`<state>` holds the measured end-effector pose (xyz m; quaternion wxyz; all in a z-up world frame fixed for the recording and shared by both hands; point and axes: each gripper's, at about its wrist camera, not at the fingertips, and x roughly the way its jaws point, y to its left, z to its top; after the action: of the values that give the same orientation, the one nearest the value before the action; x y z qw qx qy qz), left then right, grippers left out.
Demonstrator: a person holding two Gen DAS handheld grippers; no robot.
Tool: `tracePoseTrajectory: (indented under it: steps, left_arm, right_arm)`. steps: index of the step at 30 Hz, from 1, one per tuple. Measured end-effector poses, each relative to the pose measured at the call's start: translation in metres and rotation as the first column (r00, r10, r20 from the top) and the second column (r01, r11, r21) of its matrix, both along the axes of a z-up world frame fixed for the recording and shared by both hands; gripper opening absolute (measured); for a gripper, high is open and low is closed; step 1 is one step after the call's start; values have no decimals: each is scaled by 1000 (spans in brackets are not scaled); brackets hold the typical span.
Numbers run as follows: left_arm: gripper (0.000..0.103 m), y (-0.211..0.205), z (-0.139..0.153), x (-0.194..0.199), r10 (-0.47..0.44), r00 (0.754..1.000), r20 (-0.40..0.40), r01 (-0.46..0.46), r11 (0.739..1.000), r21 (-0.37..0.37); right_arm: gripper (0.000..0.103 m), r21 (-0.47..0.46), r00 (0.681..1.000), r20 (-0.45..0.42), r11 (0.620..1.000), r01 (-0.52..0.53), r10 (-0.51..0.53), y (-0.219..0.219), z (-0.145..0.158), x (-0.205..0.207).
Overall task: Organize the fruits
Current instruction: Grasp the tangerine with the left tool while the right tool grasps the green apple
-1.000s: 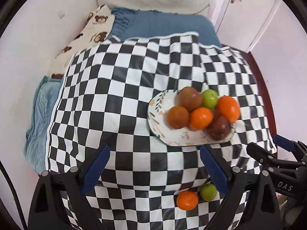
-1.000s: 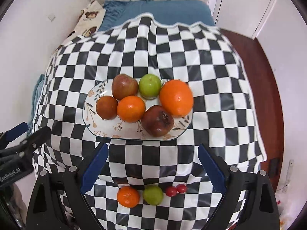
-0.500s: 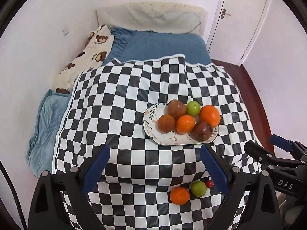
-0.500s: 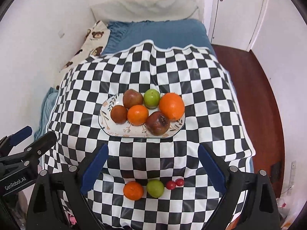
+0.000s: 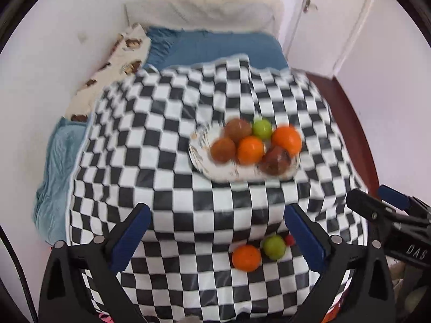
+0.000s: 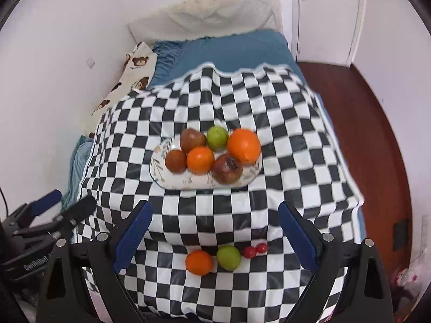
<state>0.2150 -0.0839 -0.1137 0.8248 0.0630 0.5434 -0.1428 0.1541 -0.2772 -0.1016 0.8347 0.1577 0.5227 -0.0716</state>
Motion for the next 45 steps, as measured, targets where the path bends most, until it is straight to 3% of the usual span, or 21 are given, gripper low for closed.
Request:
tracePoseTrajectory:
  steps: [6, 7, 8, 10, 16, 18, 19, 20, 21, 22, 25, 32, 35, 37, 38, 45]
  left_arm:
    - [102, -23, -88, -10, -52, 979, -198, 60, 998, 36]
    - [102, -27, -108, -12, -51, 968, -244, 65, 997, 51]
    - [102, -31, -130, -15, -48, 958, -283, 74, 994, 80]
    - [102, -40, -166, -21, -63, 935, -349, 105, 989, 102]
    - [102, -65, -242, -34, -118, 856, -503, 188, 978, 90]
    - [96, -68, -253, -36, -120, 850, -514, 182, 981, 73]
    - [87, -69, -258, -38, -119, 852, -510, 176, 982, 65]
    - [67, -68, -260, -39, -118, 853, -508, 172, 983, 61]
    - [62, -68, -261, -40, -126, 846, -518, 163, 986, 26]
    - [62, -67, -260, -42, -120, 846, -519, 156, 987, 26]
    - [62, -56, -245, -47, -92, 884, -458, 151, 984, 94]
    - [62, -14, -242, -46, 19, 891, -454, 50, 989, 138]
    - [62, -14, -244, -50, 45, 889, -455, 19, 991, 135]
    - [62, -13, -243, -53, 56, 893, -447, 8, 990, 138]
    - [62, -13, -242, -55, 58, 894, -445, 4, 990, 138]
    - [62, 6, -241, -62, 66, 885, -460, -15, 993, 114]
  right_arm:
    - [96, 190, 992, -124, 981, 48, -25, -25, -82, -14]
    - [94, 216, 990, -141, 974, 62, -32, -29, -97, -16]
    - [83, 239, 986, -164, 968, 77, -38, -33, -112, -18]
    - [71, 263, 973, -225, 959, 104, -44, -39, -145, -21]
    - [70, 284, 949, -313, 948, 142, -49, -45, -199, -33]
    - [70, 282, 945, -323, 948, 147, -50, -46, -207, -35]
    - [70, 280, 945, -323, 948, 149, -53, -46, -210, -36]
    - [70, 272, 945, -324, 951, 145, -51, -45, -213, -37]
    - [70, 264, 944, -328, 954, 139, -47, -44, -217, -38]
    - [70, 267, 943, -331, 954, 136, -42, -43, -220, -38]
    - [70, 284, 940, -341, 951, 125, -21, -35, -226, -37]
    - [69, 288, 931, -355, 957, 21, 86, 4, -251, -16]
    - [67, 179, 924, -365, 983, -49, 113, 19, -266, -9]
    - [58, 89, 915, -377, 989, -119, 144, 33, -265, -7]
    - [58, 73, 910, -380, 985, -153, 170, 40, -263, -8]
    - [58, 282, 898, -399, 956, -75, 188, 30, -270, -21]
